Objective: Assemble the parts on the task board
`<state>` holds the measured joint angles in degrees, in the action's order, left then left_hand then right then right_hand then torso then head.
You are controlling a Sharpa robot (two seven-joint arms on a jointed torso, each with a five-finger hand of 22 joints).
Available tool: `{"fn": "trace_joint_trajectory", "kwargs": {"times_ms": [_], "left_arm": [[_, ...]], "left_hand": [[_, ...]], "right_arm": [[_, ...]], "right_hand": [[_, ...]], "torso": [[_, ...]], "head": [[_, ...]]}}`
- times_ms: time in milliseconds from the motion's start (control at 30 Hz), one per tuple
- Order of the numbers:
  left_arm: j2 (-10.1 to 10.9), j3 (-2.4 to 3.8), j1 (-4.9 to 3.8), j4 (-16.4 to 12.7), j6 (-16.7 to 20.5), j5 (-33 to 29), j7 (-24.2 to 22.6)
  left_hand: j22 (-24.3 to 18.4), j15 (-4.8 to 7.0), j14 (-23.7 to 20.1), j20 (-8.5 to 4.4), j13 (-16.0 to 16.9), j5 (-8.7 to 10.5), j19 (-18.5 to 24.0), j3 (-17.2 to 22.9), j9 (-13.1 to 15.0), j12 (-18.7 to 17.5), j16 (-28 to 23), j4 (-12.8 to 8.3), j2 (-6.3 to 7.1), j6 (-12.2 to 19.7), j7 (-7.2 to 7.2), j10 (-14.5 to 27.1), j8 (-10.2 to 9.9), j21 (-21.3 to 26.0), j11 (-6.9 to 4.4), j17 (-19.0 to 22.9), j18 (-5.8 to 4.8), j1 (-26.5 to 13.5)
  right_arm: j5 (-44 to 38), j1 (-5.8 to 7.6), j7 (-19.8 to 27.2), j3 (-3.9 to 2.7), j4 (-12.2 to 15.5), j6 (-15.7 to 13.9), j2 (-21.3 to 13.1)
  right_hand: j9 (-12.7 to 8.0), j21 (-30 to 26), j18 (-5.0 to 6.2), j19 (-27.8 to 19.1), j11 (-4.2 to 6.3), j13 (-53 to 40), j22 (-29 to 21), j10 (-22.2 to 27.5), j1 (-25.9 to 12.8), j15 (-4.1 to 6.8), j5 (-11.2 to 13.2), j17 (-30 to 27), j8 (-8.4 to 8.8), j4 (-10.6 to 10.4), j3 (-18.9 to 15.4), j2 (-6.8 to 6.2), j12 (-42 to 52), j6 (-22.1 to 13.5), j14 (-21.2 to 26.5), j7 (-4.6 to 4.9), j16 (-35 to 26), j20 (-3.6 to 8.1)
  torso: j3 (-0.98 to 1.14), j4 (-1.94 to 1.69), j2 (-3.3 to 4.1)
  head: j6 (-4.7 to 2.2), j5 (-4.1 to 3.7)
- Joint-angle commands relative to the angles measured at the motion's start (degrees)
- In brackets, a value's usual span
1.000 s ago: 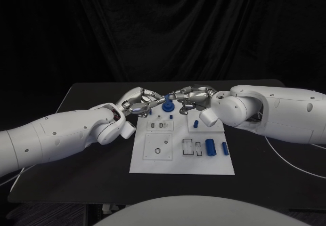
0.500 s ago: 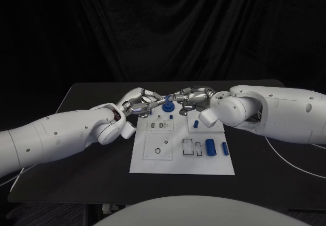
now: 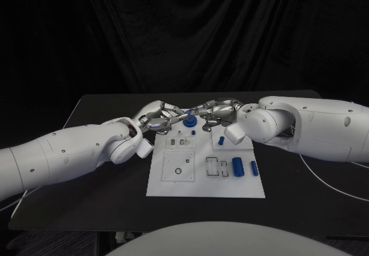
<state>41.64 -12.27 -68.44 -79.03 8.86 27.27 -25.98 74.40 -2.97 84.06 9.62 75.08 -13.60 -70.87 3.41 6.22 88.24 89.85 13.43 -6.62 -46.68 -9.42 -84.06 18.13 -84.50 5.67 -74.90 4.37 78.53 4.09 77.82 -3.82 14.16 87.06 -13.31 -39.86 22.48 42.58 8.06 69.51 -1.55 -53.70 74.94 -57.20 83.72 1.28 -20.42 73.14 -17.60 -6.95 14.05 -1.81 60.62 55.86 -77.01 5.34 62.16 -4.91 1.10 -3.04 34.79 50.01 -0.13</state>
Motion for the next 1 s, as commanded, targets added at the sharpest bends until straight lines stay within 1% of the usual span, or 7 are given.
{"fn": "trace_joint_trajectory", "kwargs": {"times_ms": [33,367,667,833,867,967,1000], "left_arm": [[-0.5,0.19,0.0,-0.4,-1.6,-0.2,-0.5],[-0.5,0.19,0.05,-0.1,-2.2,-0.2,-0.6],[-0.4,0.19,0.16,0.2,-2.6,-0.2,-0.8],[-0.4,0.19,0.19,0.3,-2.8,-0.2,-0.8],[-0.4,0.19,0.19,0.3,-2.9,-0.2,-0.8],[-0.5,0.19,0.21,0.4,-3.1,-0.2,-0.8],[-0.5,0.19,0.21,0.4,-3.2,-0.2,-0.8]], "left_hand": [[0.0,0.26,5.9,-0.3,13.4,0.31,0.2,-0.5,0.1,-0.2,0.1,0.1,-0.18,0.5,0.16,-3.3,0.3,0.2,-0.37,-15.1,-0.27,-0.2],[-0.2,0.04,5.9,-0.13,13.1,4.23,0.5,-2.6,0.4,-0.7,0.1,2.2,-0.04,1.6,-0.1,-2.7,1.0,0.4,-0.1,-15.1,-0.22,-2.2],[-0.4,-0.06,5.9,-0.06,12.7,4.45,0.8,-3.2,0.4,-1.2,0.1,2.7,-0.09,1.9,-0.18,-2.0,1.1,0.6,0.01,-15.1,-0.16,-2.9],[-0.4,-0.12,5.9,0.01,12.4,3.4,0.9,-3.3,0.5,-1.7,0.1,2.5,-0.28,2.1,-0.19,-1.4,1.2,0.6,0.01,-15.1,-0.15,-2.7],[-0.4,-0.12,5.9,0.02,12.4,2.93,0.9,-3.2,0.5,-1.7,0.1,2.3,-0.33,2.2,-0.17,-1.4,1.3,0.6,0.01,-15.1,-0.15,-2.4],[-0.4,-0.04,5.9,-0.01,12.4,-0.12,1.0,-2.7,0.6,-1.7,0.1,1.3,-0.64,2.1,-0.05,-1.3,1.6,0.7,-0.12,-15.1,-0.13,-1.0],[-0.4,-0.04,5.9,-0.01,12.4,-0.12,1.0,-2.7,0.6,-1.7,0.1,1.3,-0.64,2.1,-0.05,-1.3,1.6,0.7,-0.12,-15.1,-0.13,-1.0]], "right_arm": [[-0.4,-0.27,-1.7,0.02,0.4,1.3,0.6],[-1.3,-0.27,-2.8,0.02,0.0,1.5,0.7],[-2.2,-0.27,-4.2,0.02,-0.2,1.5,0.6],[-2.3,-0.27,-4.4,0.02,-0.2,1.7,0.7],[-2.3,-0.27,-4.4,0.02,-0.2,1.7,0.7],[-2.3,-0.27,-4.4,0.02,-0.2,1.7,0.7],[-2.3,-0.27,-4.4,0.02,-0.2,1.7,0.7]], "right_hand": [[6.9,-0.4,0.4,-0.4,-0.11,0.1,3.4,0.5,0.3,0.11,0.0,-0.1,-0.32,0.1,-0.3,0.32,-0.2,0.2,0.4,-0.02,-0.2,-0.01],[7.1,-0.7,0.46,-0.5,-0.15,0.3,3.3,0.7,0.9,0.11,-0.3,-0.2,-0.75,0.3,-0.2,0.39,-0.2,0.0,0.6,0.09,-0.3,-0.03],[7.3,-1.4,0.56,-0.8,-0.27,0.7,3.1,1.0,1.3,0.04,-0.9,-0.3,-1.19,0.5,-0.2,0.4,-0.4,-0.4,0.7,0.29,-0.5,-0.07],[7.3,-1.5,0.57,-0.8,-0.29,0.8,3.1,1.1,1.4,0.03,-1.0,-0.3,-1.23,0.5,-0.2,0.41,-0.4,-0.4,0.7,0.31,-0.5,-0.07],[7.3,-1.6,0.59,-0.9,-0.29,0.8,3.1,1.2,1.4,0.03,-1.0,-0.3,-1.24,0.5,-0.2,0.41,-0.4,-0.4,0.7,0.32,-0.5,-0.08],[7.3,-1.6,0.6,-0.9,-0.31,0.8,3.1,1.1,1.3,0.02,-1.0,-0.3,-1.26,0.5,-0.2,0.42,-0.4,-0.5,0.8,0.34,-0.5,-0.08],[7.3,-1.6,0.6,-0.9,-0.31,0.8,3.1,1.1,1.3,0.02,-1.0,-0.3,-1.26,0.5,-0.2,0.42,-0.4,-0.5,0.8,0.34,-0.5,-0.08]], "torso": [[0.01,0.0,0.01],[-0.01,-0.01,-0.08],[-0.02,-0.03,0.0],[-0.05,-0.02,-0.02],[-0.04,-0.02,-0.02],[-0.06,-0.01,-0.05],[-0.06,-0.02,-0.05]], "head": [[-0.01,-0.1],[-0.01,-0.13],[-0.01,-0.19],[-0.01,-0.17],[-0.01,-0.18],[-0.01,-0.15],[-0.01,-0.15]]}}
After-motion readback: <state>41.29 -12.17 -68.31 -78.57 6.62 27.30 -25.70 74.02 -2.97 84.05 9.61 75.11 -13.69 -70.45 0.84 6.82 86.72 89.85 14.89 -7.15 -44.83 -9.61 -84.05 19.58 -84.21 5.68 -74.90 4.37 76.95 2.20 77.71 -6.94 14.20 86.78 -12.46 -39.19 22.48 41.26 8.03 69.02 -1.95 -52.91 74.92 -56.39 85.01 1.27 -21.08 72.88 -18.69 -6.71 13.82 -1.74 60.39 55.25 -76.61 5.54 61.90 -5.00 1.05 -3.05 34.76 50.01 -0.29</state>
